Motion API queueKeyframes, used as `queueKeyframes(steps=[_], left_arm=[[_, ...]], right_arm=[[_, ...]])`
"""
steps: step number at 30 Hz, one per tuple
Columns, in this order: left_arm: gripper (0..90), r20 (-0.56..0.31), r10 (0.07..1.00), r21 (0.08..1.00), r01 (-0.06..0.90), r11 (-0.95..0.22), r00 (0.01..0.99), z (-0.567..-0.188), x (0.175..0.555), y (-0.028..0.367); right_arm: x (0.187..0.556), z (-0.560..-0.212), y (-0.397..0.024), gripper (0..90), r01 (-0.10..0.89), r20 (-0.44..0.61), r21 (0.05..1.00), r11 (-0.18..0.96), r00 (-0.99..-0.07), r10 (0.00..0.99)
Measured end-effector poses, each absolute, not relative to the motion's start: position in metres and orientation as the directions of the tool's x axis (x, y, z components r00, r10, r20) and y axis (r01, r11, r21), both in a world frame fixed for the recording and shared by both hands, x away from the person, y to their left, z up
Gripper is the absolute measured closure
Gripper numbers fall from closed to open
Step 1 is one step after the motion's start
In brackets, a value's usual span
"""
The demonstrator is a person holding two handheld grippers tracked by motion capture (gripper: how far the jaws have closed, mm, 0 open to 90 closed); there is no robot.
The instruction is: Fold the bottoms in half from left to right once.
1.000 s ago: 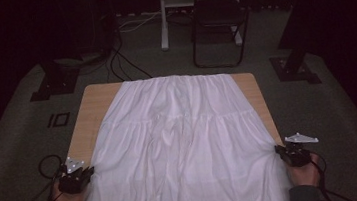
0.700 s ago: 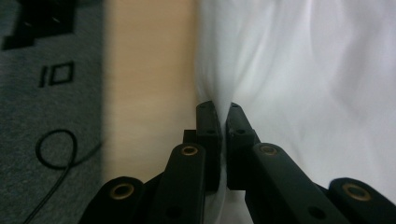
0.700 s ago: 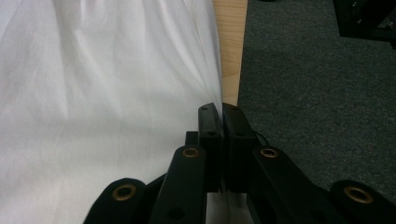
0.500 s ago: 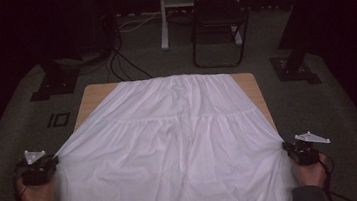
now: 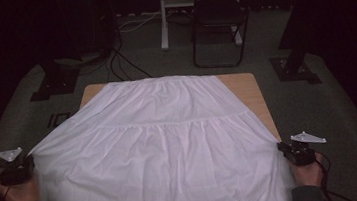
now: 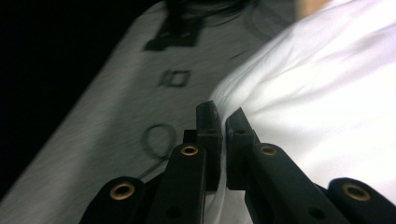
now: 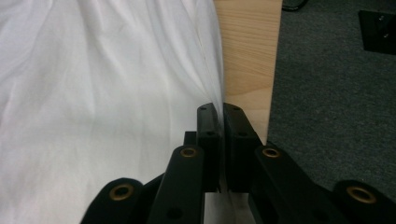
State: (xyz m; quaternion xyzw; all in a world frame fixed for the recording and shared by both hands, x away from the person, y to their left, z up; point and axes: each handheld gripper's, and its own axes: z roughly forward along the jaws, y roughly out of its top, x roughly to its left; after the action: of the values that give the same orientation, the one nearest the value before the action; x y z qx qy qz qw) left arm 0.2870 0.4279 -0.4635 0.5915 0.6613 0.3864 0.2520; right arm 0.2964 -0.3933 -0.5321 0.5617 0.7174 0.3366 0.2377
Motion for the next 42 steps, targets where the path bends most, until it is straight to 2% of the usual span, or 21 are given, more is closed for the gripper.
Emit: queueKeyframes(steps=[1, 3, 4, 6, 9, 16, 21, 24, 27, 30, 32, 33, 35, 36, 38, 42], left_arm=[[87.7, 0.112, 0.982, 0.82, 0.572, -0.005, -0.153, -0.459, 0.284, 0.42], [87.6, 0.103, 0.99, 0.835, 0.549, -0.036, -0.092, -0.447, 0.279, 0.403], [87.6, 0.103, 0.993, 0.841, 0.538, -0.056, -0.059, -0.441, 0.277, 0.394], [87.6, 0.088, 0.996, 0.857, 0.508, -0.087, 0.022, -0.428, 0.272, 0.376], [87.5, 0.071, 0.988, 0.881, 0.457, -0.126, 0.136, -0.406, 0.267, 0.35], [87.5, 0.057, 0.905, 0.923, 0.324, -0.209, 0.423, -0.361, 0.271, 0.271], [87.6, -0.004, 0.767, 0.948, 0.246, -0.201, 0.641, -0.337, 0.296, 0.192], [87.6, -0.009, 0.641, 0.946, 0.214, -0.243, 0.768, -0.329, 0.309, 0.123], [87.6, -0.061, 0.483, 0.948, 0.203, -0.246, 0.873, -0.333, 0.315, 0.067], [87.4, -0.07, 0.389, 0.912, 0.217, -0.348, 0.918, -0.354, 0.317, 0.01], [86.4, -0.118, 0.338, 0.879, 0.257, -0.402, 0.934, -0.377, 0.321, -0.017], [83.2, -0.157, 0.313, 0.863, 0.284, -0.417, 0.937, -0.388, 0.323, -0.027], [62.9, -0.212, 0.284, 0.844, 0.321, -0.429, 0.935, -0.402, 0.325, -0.036], [59.2, -0.233, 0.264, 0.848, 0.328, -0.416, 0.936, -0.404, 0.326, -0.034], [55.1, -0.269, 0.242, 0.861, 0.346, -0.373, 0.932, -0.401, 0.328, -0.024], [51.6, -0.214, 0.347, 0.882, 0.333, -0.333, 0.913, -0.39, 0.33, 0.016]], right_arm=[[0.296, -0.532, -0.393, 78.2, 0.642, 0.037, 0.753, 0.145, -0.261, 0.965], [0.296, -0.531, -0.391, 58.3, 0.631, 0.044, 0.762, 0.144, -0.273, 0.961], [0.297, -0.53, -0.39, 51.4, 0.63, 0.042, 0.763, 0.145, -0.272, 0.961], [0.295, -0.527, -0.384, 42.4, 0.615, 0.015, 0.772, 0.161, -0.271, 0.963], [0.293, -0.519, -0.376, 36.4, 0.575, 0.001, 0.801, 0.167, -0.28, 0.96], [0.295, -0.514, -0.358, 35.3, 0.541, -0.014, 0.816, 0.204, -0.335, 0.942], [0.3, -0.52, -0.352, 35.3, 0.552, -0.006, 0.807, 0.213, -0.352, 0.936], [0.301, -0.52, -0.349, 35.4, 0.55, -0.001, 0.807, 0.212, -0.358, 0.934], [0.303, -0.522, -0.348, 36.4, 0.552, 0.0, 0.804, 0.22, -0.369, 0.929], [0.305, -0.524, -0.346, 39.3, 0.559, 0.006, 0.797, 0.228, -0.385, 0.923], [0.305, -0.524, -0.345, 39.6, 0.558, 0.008, 0.796, 0.234, -0.397, 0.918], [0.304, -0.523, -0.344, 39.7, 0.556, 0.004, 0.797, 0.238, -0.398, 0.917], [0.303, -0.52, -0.342, 39.6, 0.556, 0.008, 0.798, 0.235, -0.399, 0.917], [0.303, -0.518, -0.341, 39.5, 0.552, 0.01, 0.8, 0.233, -0.402, 0.916], [0.301, -0.51, -0.335, 38.9, 0.539, 0.023, 0.812, 0.223, -0.412, 0.911], [0.3, -0.494, -0.313, 38.4, 0.515, 0.026, 0.825, 0.234, -0.448, 0.894]])
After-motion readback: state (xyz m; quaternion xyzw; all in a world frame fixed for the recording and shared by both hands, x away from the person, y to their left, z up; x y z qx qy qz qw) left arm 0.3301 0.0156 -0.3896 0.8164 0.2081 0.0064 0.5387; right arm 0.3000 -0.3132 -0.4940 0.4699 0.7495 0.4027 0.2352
